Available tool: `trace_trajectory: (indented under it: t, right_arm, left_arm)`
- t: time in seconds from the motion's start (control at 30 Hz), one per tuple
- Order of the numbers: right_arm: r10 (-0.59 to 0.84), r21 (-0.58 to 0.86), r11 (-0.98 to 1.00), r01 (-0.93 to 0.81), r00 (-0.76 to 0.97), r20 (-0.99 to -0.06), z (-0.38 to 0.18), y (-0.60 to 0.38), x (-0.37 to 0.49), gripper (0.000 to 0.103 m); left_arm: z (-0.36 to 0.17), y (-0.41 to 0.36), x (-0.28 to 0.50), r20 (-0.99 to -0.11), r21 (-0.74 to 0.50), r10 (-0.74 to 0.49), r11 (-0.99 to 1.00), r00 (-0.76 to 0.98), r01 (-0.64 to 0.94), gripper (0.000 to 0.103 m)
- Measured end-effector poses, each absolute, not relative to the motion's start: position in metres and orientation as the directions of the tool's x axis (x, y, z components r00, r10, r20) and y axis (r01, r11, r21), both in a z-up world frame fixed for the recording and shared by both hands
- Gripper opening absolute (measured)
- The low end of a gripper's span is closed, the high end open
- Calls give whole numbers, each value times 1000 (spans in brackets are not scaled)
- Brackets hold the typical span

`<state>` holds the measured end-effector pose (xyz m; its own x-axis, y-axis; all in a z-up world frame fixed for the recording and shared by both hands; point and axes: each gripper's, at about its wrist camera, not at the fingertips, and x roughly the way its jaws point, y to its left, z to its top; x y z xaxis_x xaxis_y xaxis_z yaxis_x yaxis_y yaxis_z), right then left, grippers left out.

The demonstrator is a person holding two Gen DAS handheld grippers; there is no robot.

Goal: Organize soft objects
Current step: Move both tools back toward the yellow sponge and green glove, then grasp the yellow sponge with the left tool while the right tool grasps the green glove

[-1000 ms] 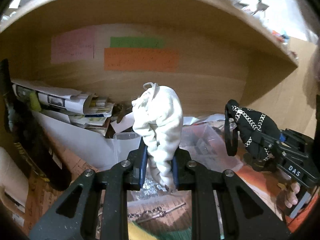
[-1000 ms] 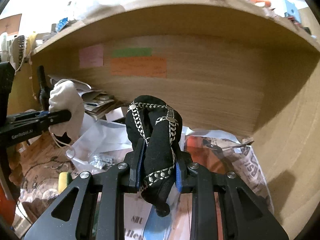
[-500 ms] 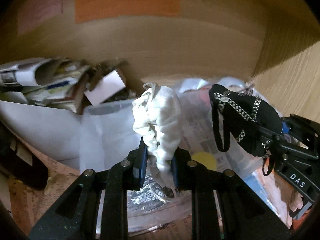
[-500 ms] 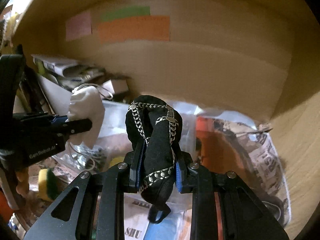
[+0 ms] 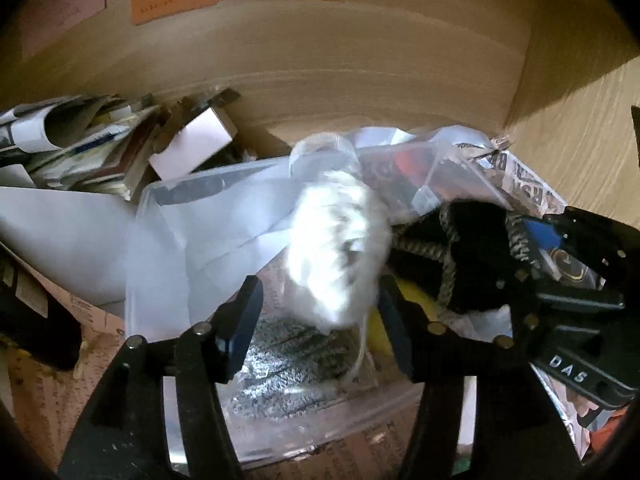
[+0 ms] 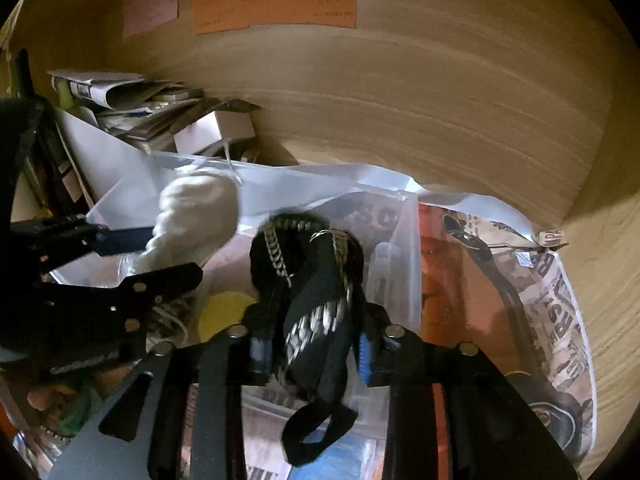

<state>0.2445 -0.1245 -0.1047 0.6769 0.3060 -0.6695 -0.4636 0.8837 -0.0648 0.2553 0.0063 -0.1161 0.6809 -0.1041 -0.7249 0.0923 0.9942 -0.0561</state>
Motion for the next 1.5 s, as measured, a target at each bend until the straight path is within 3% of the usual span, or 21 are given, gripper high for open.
trace_trajectory:
  t: [0.3, 0.43, 0.5, 0.57, 0.8, 1.27, 1.37, 1.43, 1.5]
  right_arm:
    - [333, -87, 884, -460, 748, -575, -75, -133, 218, 65]
    - [372, -84, 876, -475, 776, -508, -54, -138, 194, 81]
    - [400, -77, 868, -491, 782, -478, -48, -140, 181, 83]
    - [424, -73, 857, -511, 778, -464, -44, -140, 170, 84]
    - [478, -37, 828, -560, 738, -477, -56, -132, 144, 85]
    - [505, 66, 752, -656, 509, -697, -134, -100, 133, 84]
    - [496, 60, 732, -679, 471, -729, -145, -93, 131, 73]
    - [482, 54, 725, -687, 449, -753, -152, -88, 132, 59]
    - [481, 64, 721, -690, 431, -764, -156, -87, 135, 53]
  left_arm:
    - [-76, 24, 221, -649, -66, -96, 995, 755, 70, 74]
    - [-58, 30, 199, -605, -55, -86, 996, 792, 66, 86]
    - [-51, 34, 185, -581, -40, -68, 998, 811, 55, 93]
    - [-47, 39, 172, -562, -29, -50, 999, 826, 41, 99]
    - [-59, 61, 139, -580, -21, -17, 1000, 815, 6, 100]
    - [-129, 72, 111, -711, -10, 5, 1000, 703, -17, 100]
    - [-139, 70, 110, -724, -4, 1, 1000, 690, -5, 100]
    - [-142, 69, 112, -730, -11, -9, 1000, 684, 2, 100]
    - [-145, 69, 114, -732, -29, -23, 1000, 681, 3, 100]
